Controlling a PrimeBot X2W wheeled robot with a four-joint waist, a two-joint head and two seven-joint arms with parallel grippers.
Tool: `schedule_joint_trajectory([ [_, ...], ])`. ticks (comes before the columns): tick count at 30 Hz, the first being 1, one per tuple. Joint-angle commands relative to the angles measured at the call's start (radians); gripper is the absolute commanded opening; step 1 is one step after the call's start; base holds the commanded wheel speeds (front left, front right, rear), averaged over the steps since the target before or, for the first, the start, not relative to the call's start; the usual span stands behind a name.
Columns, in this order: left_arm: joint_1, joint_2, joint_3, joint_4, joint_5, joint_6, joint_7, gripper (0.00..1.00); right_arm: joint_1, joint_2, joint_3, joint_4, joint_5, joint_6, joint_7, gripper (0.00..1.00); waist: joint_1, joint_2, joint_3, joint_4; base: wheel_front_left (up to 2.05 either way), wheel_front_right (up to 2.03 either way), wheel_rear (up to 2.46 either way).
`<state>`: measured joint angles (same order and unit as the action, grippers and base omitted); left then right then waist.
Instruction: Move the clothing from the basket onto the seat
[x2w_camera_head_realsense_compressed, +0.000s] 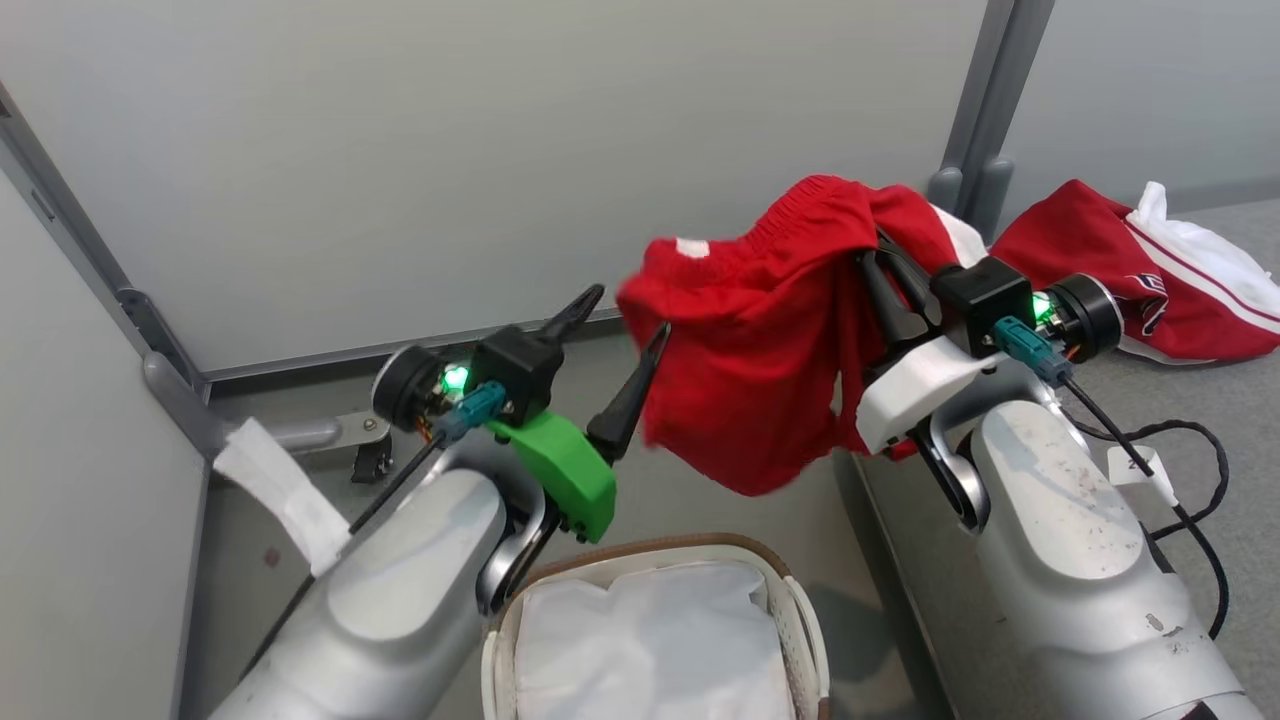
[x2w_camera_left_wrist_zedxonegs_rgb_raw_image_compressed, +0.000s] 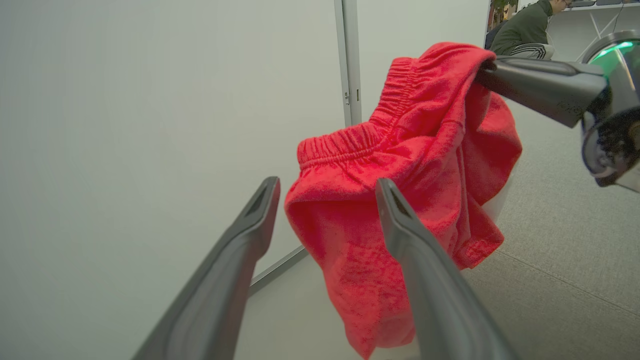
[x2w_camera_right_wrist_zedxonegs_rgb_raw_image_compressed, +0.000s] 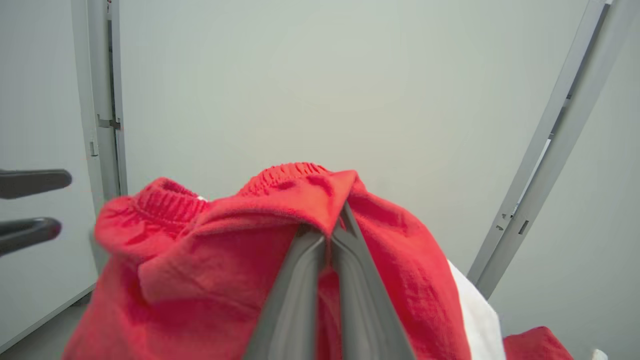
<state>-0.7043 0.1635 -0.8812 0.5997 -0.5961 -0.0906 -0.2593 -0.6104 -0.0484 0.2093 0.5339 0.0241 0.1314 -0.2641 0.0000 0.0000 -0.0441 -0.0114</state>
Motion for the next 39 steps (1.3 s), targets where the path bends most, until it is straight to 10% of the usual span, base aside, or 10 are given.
schedule_joint_trajectory([
  [1, 0.038, 0.006, 0.026, -0.023, 0.002, 0.0, -0.006, 1.0, 0.017, -0.004, -0.02, -0.007, -0.014, -0.001, 0.0, 0.0, 0.0, 0.0, 0.004, -0.003, 0.0, 0.0, 0.0],
  [21, 0.431, -0.042, 0.318, -0.163, 0.192, -0.031, -0.006, 1.0, 0.093, -0.012, -0.149, -0.053, -0.082, -0.001, 0.0, 0.0, 0.0, 0.0, 0.029, -0.061, 0.0, 0.0, 0.0],
  [39, 0.401, -0.097, 0.298, -0.199, 0.259, -0.041, -0.005, 1.0, 0.05, -0.063, -0.144, -0.061, -0.071, -0.001, 0.0, 0.0, 0.0, 0.0, 0.147, -0.372, 0.0, 0.0, 0.0],
])
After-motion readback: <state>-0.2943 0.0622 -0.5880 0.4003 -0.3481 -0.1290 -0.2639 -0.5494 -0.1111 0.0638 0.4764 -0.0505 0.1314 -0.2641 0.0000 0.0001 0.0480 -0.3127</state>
